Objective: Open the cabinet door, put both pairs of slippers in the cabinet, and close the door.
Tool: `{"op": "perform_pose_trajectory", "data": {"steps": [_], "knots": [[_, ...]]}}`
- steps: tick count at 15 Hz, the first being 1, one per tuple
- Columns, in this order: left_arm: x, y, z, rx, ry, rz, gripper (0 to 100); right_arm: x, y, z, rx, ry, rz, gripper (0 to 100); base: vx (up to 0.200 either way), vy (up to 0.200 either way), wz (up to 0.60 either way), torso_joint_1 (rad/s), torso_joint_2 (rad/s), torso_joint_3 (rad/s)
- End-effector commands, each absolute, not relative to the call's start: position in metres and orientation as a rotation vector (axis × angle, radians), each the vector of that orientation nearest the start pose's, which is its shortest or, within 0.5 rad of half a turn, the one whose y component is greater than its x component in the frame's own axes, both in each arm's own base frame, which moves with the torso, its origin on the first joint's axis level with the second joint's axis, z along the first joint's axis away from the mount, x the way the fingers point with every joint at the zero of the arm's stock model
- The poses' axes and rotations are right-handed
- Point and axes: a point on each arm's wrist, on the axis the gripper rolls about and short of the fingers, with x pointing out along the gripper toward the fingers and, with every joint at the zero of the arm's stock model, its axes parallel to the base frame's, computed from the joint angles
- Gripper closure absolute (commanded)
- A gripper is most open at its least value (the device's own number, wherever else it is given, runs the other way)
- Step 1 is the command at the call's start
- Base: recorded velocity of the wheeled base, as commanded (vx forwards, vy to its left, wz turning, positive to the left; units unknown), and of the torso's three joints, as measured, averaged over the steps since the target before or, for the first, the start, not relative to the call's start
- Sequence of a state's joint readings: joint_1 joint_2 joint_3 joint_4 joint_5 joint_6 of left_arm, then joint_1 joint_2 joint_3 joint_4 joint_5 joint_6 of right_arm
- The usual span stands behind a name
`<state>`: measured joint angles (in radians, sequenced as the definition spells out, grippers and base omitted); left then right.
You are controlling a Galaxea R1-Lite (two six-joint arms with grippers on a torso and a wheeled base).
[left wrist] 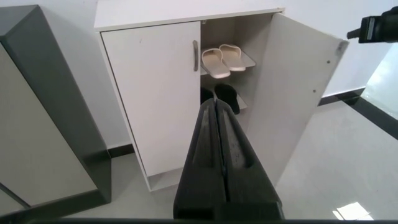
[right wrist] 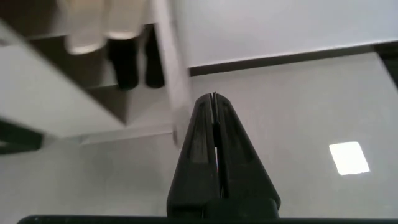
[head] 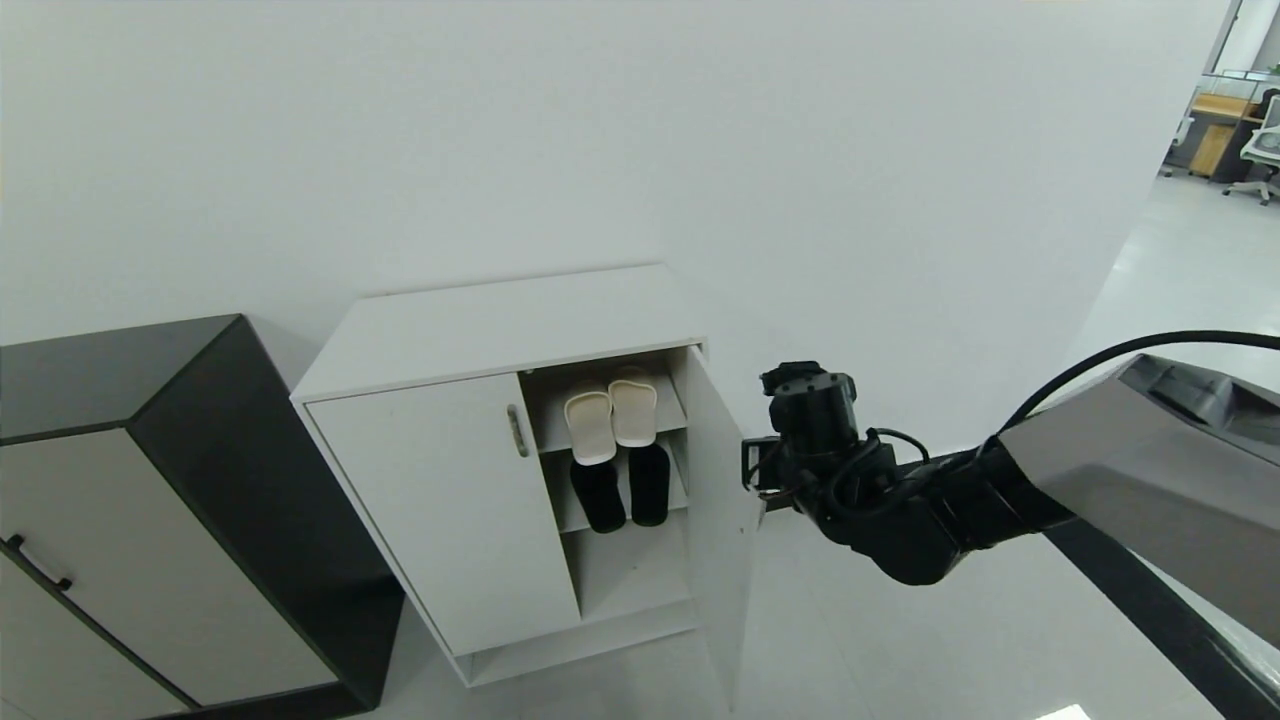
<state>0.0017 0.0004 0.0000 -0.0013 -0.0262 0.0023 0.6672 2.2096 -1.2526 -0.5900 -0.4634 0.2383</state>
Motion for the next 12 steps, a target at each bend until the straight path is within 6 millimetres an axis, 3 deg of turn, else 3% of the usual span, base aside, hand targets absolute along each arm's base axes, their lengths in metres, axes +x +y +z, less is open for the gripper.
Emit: {"op": "perform_pose_trajectory", "data": {"steps": [1,4,12], "knots": [[-0.023,-0.001,0.076,0.002,-0.002,-0.025,100,0.311,0.273,0.132,0.062,0.312,0.273,100,0.0,0.0,0.0,0.0,0.0,0.0],[-0.023,-0.001,0.076,0.0,-0.002,-0.025,100,0.291,0.271,0.146,0.073,0.312,0.344,100,0.0,0.0,0.0,0.0,0.0,0.0],[-0.023,-0.001,0.076,0.0,-0.002,-0.023,100,0.28,0.264,0.129,-0.019,0.321,0.436,100,0.0,0.0,0.0,0.0,0.0,0.0]]}}
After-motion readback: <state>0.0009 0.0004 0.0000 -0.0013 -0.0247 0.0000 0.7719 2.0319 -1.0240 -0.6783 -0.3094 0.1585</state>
